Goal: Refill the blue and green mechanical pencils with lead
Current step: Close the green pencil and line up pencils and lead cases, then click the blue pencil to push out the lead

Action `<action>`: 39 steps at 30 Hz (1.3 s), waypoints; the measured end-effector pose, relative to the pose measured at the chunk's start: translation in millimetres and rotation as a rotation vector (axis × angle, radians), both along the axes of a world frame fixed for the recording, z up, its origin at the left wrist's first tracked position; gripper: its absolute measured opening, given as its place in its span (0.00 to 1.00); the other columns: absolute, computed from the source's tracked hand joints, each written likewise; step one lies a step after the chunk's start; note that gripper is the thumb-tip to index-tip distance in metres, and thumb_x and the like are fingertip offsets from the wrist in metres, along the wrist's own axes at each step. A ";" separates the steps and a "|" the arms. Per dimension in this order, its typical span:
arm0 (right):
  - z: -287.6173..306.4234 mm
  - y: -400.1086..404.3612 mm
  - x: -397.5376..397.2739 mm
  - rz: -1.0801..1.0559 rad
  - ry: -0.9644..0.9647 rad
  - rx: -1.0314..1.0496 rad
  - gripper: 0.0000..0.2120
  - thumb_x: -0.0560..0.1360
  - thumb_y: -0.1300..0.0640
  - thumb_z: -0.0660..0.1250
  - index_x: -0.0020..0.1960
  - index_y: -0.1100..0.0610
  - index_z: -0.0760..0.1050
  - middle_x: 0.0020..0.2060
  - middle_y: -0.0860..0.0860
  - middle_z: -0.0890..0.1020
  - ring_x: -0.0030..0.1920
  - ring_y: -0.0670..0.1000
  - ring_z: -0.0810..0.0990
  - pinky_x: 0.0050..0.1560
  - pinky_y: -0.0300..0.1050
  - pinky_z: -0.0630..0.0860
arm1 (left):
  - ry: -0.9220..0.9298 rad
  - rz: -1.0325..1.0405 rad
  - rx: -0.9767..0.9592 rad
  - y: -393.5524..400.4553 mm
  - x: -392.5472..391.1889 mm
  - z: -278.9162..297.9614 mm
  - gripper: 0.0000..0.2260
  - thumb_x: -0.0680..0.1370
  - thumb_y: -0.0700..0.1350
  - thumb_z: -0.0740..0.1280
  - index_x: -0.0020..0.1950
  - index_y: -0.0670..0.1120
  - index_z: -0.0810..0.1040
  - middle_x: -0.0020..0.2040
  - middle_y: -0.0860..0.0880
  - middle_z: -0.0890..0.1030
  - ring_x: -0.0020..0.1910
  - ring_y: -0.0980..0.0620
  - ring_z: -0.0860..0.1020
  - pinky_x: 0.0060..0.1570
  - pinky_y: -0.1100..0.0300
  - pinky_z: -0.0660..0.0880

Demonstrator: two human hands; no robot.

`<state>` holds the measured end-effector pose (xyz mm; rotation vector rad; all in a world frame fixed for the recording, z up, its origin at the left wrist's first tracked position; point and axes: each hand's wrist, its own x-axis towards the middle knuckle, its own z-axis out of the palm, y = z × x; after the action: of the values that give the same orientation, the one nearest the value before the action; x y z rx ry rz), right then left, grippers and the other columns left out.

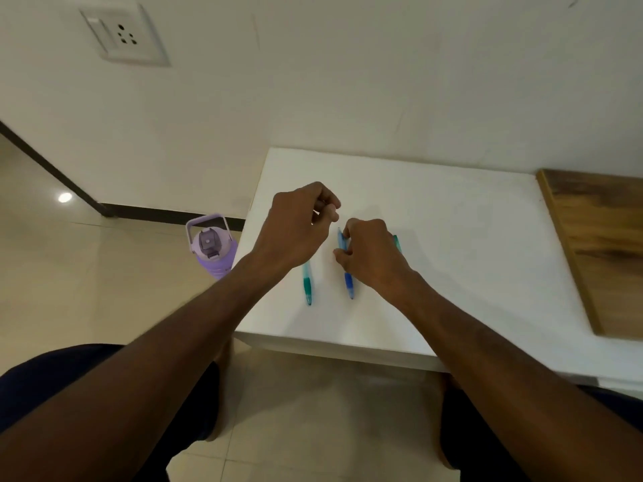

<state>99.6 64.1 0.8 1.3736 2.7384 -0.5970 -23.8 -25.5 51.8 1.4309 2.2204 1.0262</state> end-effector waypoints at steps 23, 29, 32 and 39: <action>10.3 -44.7 46.2 0.163 0.180 0.125 0.25 0.85 0.44 0.62 0.80 0.49 0.65 0.82 0.49 0.63 0.81 0.52 0.63 0.78 0.47 0.63 | -1.225 0.123 0.530 -12.2 11.9 65.1 0.24 0.86 0.64 0.53 0.38 0.52 0.74 0.29 0.54 0.62 0.27 0.56 0.57 0.27 0.62 0.60; -58.3 -34.4 41.7 0.299 0.029 0.136 0.32 0.86 0.37 0.46 0.85 0.48 0.49 0.86 0.48 0.48 0.85 0.50 0.45 0.84 0.53 0.47 | -1.446 0.049 0.486 2.3 9.6 56.9 0.28 0.84 0.65 0.52 0.29 0.51 0.59 0.27 0.53 0.54 0.27 0.54 0.50 0.28 0.58 0.47; -62.4 -21.9 42.9 0.337 0.023 0.201 0.31 0.85 0.35 0.45 0.85 0.46 0.50 0.86 0.47 0.51 0.85 0.51 0.47 0.83 0.55 0.47 | -1.444 0.038 0.451 5.0 8.5 56.1 0.27 0.84 0.62 0.52 0.27 0.51 0.60 0.26 0.54 0.55 0.26 0.54 0.51 0.27 0.60 0.48; -52.3 27.3 74.6 0.378 -0.029 0.226 0.32 0.84 0.33 0.45 0.85 0.43 0.46 0.86 0.46 0.45 0.85 0.50 0.41 0.84 0.58 0.43 | -1.400 0.089 0.400 -2.2 4.7 50.3 0.27 0.84 0.60 0.52 0.27 0.51 0.60 0.25 0.54 0.55 0.27 0.53 0.49 0.26 0.60 0.47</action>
<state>174.2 91.3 -51.5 0.8403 2.9980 -0.2495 -19.1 -27.7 102.1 0.3373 1.0488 1.7712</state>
